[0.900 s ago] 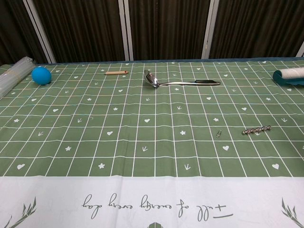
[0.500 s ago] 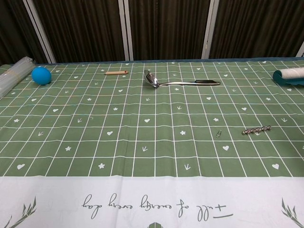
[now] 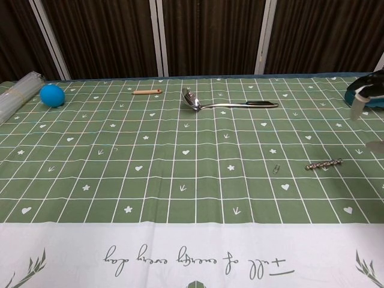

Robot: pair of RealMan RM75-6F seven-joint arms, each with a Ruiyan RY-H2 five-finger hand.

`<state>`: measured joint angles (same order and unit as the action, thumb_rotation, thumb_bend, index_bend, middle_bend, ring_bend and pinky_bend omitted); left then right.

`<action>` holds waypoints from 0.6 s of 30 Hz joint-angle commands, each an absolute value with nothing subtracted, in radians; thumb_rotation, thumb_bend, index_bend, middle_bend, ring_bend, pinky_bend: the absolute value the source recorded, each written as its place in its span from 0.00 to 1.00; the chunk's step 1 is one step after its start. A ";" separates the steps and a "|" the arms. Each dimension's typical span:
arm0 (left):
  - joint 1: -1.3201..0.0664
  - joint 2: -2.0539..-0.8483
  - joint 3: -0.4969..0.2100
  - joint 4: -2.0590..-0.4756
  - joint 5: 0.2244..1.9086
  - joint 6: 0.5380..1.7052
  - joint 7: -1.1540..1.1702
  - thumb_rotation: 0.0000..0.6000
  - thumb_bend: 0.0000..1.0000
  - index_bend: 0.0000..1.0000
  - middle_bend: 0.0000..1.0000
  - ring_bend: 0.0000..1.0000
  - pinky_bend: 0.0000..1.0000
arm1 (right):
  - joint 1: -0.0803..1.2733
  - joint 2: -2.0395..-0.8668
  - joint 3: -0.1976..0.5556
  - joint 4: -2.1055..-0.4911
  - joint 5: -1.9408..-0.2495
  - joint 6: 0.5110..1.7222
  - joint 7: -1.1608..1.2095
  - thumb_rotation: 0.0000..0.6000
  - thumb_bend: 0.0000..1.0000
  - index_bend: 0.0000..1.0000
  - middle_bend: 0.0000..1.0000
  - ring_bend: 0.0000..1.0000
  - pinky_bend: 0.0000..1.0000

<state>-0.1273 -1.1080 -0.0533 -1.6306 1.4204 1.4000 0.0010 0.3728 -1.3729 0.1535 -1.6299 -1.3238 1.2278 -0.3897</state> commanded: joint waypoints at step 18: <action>-0.135 -1.100 -0.052 -1.636 1.415 1.378 -0.028 1.00 0.04 0.00 0.00 0.00 0.00 | 0.486 -1.580 0.178 -1.407 -1.193 1.115 -0.467 1.00 0.25 0.47 0.13 0.00 0.01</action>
<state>-0.1347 -1.0996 -0.0522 -1.6354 1.4150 1.3776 -0.0277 0.4836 -1.5721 0.1811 -1.4164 -1.1985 1.1191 -0.4691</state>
